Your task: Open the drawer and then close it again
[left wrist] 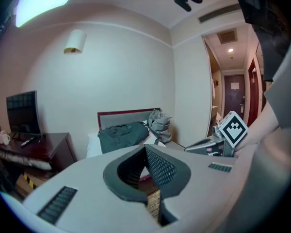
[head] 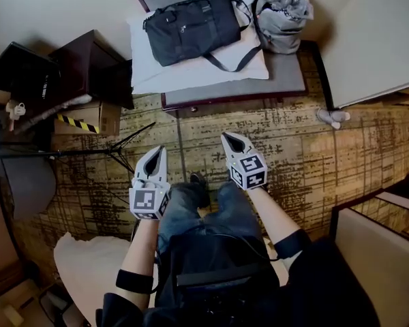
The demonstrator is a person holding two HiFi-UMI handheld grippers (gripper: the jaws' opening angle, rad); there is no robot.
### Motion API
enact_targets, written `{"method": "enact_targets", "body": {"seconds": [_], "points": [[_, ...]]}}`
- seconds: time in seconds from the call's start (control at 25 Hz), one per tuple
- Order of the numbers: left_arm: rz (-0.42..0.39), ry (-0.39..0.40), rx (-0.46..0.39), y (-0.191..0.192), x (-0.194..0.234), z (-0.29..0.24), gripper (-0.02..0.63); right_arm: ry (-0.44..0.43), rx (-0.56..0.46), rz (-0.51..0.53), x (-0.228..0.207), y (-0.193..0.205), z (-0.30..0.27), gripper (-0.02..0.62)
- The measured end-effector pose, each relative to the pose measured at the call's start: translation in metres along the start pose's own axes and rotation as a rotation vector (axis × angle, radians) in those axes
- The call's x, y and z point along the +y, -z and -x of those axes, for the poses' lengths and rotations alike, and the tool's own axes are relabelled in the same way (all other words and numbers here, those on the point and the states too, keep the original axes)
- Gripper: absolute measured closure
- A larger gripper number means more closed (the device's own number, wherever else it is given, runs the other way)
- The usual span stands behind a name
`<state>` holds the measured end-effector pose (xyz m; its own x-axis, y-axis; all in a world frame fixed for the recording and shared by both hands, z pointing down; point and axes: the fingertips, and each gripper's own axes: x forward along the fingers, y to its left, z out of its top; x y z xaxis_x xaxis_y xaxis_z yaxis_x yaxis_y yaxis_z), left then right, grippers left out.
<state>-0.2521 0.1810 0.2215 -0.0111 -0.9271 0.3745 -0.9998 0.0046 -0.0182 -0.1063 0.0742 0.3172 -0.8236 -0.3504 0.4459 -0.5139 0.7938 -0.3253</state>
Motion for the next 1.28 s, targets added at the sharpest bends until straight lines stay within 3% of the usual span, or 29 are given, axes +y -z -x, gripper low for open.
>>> {"method": "enact_targets", "body": {"seconds": [0.16,0.4,0.6,0.8,0.96,1.28], "points": [[0.0,0.007,0.024,0.018,0.008,-0.009,0.604,0.021,0.014,-0.07,-0.001,0.024,-0.027,0.578],[-0.076,0.116,0.04,0.052,0.031,-0.035,0.604,0.099,-0.03,-0.224,-0.001,0.064,-0.08,0.564],[-0.065,0.148,0.05,0.097,0.063,-0.071,0.604,0.168,-0.07,-0.503,-0.02,0.135,-0.151,0.541],[-0.084,0.17,0.079,0.17,0.088,-0.105,0.604,0.183,-0.123,-0.736,-0.032,0.203,-0.223,0.435],[-0.074,0.166,0.063,0.225,0.101,-0.139,0.604,0.207,-0.193,-0.859,-0.055,0.253,-0.275,0.4],[-0.041,0.221,0.066,0.301,0.098,-0.212,0.604,0.215,-0.284,-0.997,-0.104,0.314,-0.366,0.354]]}}
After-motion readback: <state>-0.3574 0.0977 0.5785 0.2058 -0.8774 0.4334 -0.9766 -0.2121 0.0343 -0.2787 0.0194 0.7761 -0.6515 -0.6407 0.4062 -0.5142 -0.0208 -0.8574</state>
